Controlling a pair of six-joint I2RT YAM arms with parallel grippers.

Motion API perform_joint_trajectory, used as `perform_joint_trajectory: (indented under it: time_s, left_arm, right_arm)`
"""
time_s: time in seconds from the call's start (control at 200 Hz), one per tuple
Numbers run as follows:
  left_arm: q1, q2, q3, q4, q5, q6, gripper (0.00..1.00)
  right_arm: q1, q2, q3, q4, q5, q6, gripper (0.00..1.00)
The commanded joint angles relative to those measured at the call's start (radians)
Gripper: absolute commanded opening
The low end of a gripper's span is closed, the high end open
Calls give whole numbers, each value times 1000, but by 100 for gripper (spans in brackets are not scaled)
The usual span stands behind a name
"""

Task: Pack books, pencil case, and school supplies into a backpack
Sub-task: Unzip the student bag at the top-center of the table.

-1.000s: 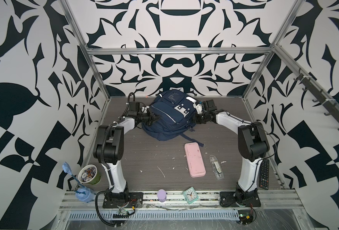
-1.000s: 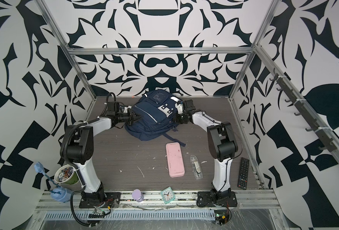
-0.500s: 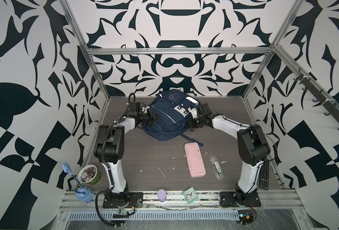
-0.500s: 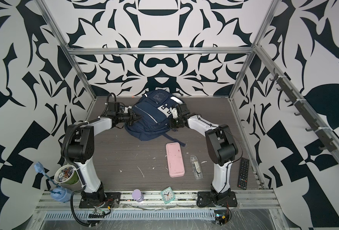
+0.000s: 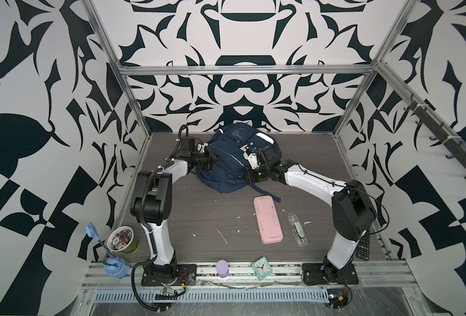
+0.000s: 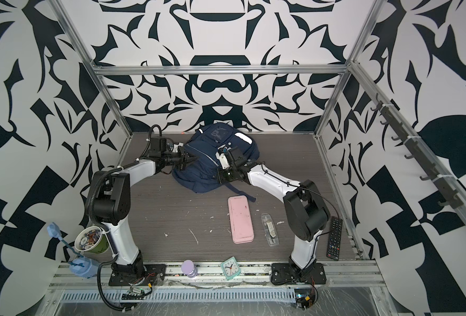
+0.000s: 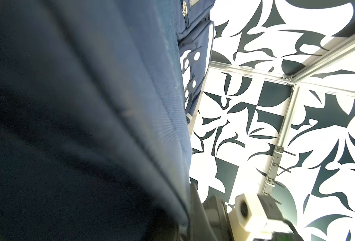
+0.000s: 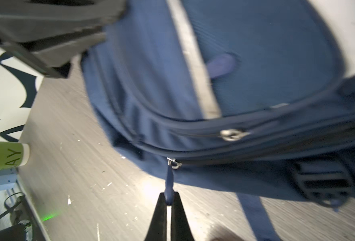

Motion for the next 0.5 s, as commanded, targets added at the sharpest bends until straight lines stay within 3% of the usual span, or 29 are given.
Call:
perform_joint_trajectory:
  time_s: [0.0, 0.145, 0.495]
  left_arm:
    - [-26, 7, 45, 25, -53, 19, 1]
    - [-52, -9, 56, -36, -94, 61, 1]
    - [-106, 9, 73, -61, -110, 83, 5]
  right_arm:
    - [45, -62, 33, 19, -29, 26, 1]
    - [51, -53, 83, 12, 35, 57, 0]
    - [52, 64, 240, 5, 56, 128, 0]
